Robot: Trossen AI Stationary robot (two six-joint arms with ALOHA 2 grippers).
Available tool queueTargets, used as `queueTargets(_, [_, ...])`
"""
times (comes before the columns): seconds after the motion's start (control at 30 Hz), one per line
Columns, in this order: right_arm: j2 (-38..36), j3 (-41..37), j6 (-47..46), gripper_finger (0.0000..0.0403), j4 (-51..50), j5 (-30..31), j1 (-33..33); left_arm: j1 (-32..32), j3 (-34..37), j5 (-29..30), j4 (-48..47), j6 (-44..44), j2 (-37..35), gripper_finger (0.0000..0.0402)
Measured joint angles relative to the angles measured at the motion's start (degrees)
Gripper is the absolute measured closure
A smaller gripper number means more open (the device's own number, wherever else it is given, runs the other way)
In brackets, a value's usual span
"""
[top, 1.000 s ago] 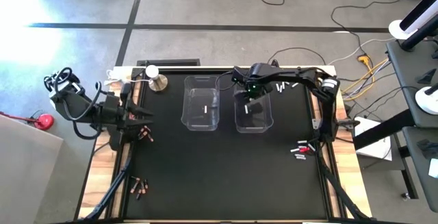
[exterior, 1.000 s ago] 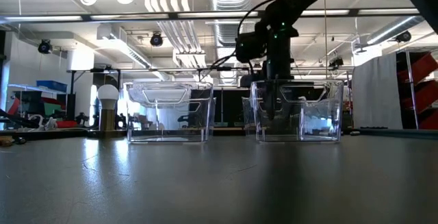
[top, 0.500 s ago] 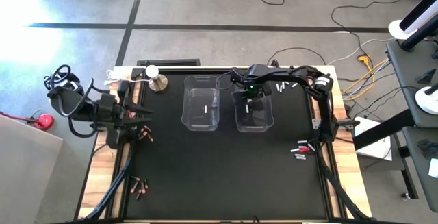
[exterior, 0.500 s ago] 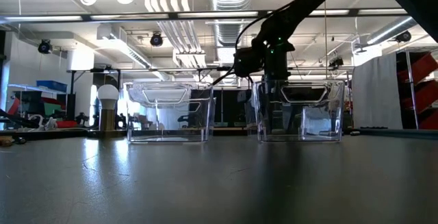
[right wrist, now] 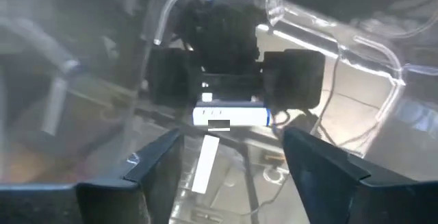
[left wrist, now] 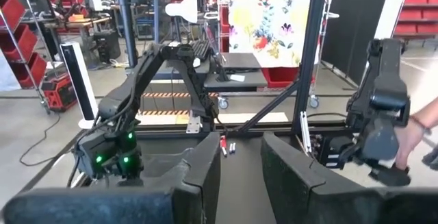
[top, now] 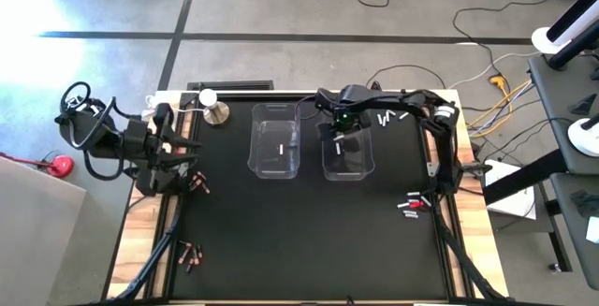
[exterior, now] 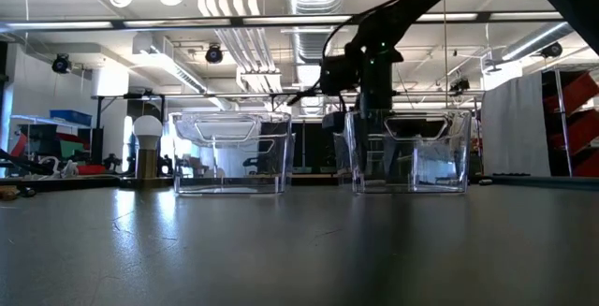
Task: Sort batteries
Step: Put the white battery into the right transparent bin
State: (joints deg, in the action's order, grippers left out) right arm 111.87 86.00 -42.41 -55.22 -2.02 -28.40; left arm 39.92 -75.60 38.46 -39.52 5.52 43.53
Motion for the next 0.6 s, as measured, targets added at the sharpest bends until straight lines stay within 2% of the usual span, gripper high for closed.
queueTargets(0.23, [-5.31, 0.0, -0.26, 0.0117, -1.73, 0.28, -0.02, -0.02, 0.0, -0.03, 0.03, -0.64, -0.12, 0.0315])
queueTargets(0.4, [-13.96, 0.0, 1.61, 0.0099, 0.51, 2.95, 0.19, -0.01, 0.0, -0.07, 0.03, -0.16, -0.07, 0.0315])
queueTargets(0.6, [-24.06, 0.0, 2.55, 0.0096, 1.0, 7.53, -0.18, -0.01, 0.0, -0.07, 0.03, 1.41, -0.17, 0.0315])
